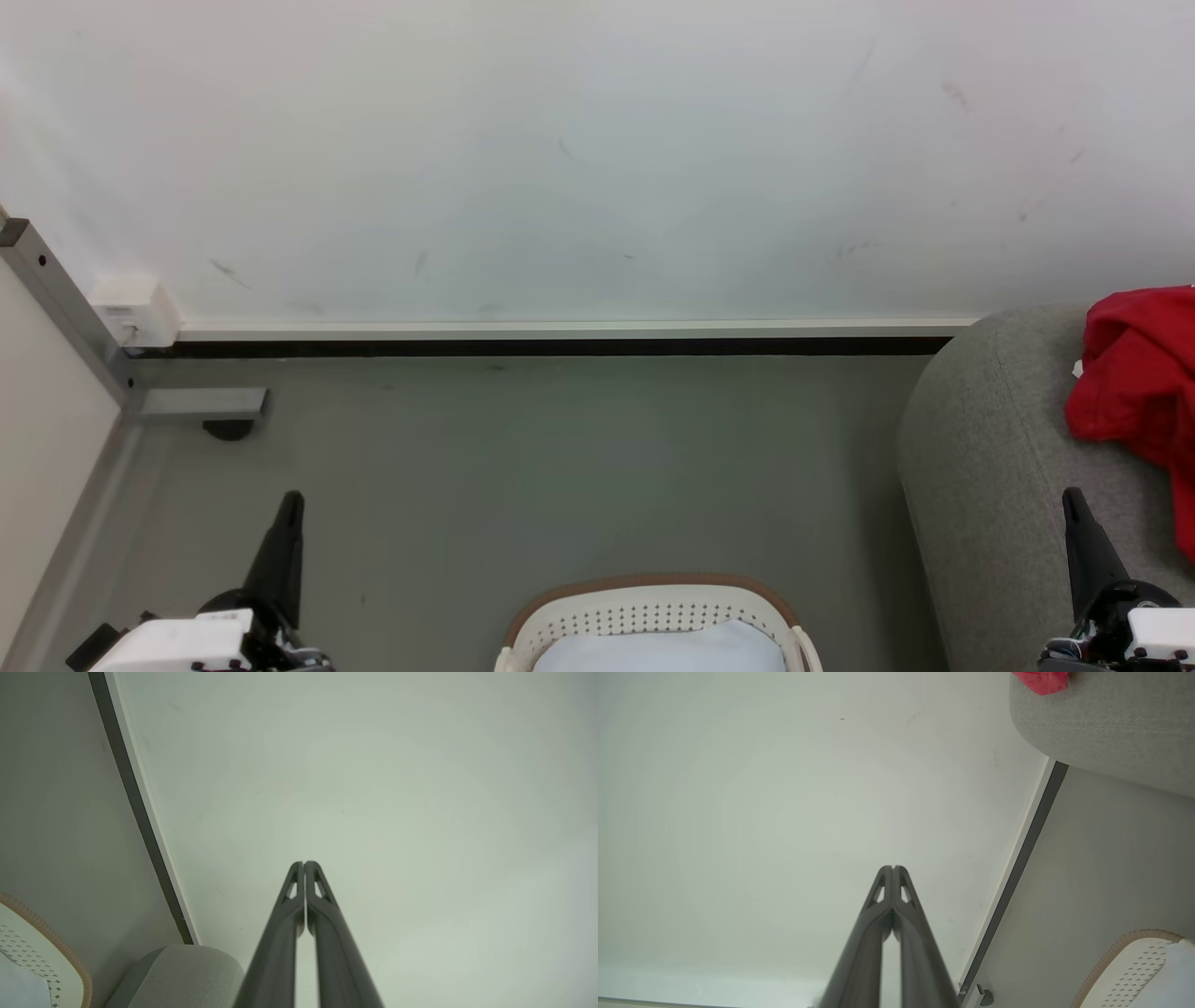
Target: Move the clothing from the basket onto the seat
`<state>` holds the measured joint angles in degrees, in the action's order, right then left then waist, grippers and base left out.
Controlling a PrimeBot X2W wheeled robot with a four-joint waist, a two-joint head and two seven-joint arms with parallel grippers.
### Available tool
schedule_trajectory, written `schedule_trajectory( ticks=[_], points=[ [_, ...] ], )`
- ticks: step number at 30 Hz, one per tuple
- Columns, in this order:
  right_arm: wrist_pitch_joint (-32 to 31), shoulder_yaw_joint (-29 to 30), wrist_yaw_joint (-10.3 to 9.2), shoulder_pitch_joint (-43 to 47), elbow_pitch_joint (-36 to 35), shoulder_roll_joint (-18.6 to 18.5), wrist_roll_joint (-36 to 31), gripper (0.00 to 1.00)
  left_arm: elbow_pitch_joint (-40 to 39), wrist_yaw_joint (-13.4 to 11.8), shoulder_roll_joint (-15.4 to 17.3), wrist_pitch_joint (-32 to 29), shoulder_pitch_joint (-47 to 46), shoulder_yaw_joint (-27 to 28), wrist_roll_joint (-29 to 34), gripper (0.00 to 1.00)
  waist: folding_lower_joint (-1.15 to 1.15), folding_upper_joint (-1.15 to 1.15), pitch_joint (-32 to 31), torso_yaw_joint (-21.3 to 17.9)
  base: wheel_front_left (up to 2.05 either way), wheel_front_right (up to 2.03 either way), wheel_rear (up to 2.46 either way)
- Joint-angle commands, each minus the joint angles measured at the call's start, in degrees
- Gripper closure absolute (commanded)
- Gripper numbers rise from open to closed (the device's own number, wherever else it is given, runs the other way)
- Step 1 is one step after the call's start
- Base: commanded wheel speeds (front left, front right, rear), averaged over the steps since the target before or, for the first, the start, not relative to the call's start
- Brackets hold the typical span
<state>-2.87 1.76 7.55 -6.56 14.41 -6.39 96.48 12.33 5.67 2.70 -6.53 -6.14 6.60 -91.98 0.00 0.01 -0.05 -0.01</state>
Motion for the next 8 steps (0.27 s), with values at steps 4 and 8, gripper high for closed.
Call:
schedule_trajectory(
  ticks=[4,8],
  points=[
    [0.27,-0.16,-0.12,-0.18,-0.34,-0.41,0.32,1.00,0.02,-0.03,0.34,-0.24,-0.54,0.12,-0.68,1.00,0.00,-0.01,0.00,0.00,0.00,0.00,0.00],
    [0.31,-0.21,-0.12,-0.17,-0.34,-0.40,0.34,1.00,0.02,-0.02,0.34,-0.24,-0.54,0.12,-0.69,1.00,0.00,-0.01,0.00,0.00,0.00,0.00,0.00]
  ],
)
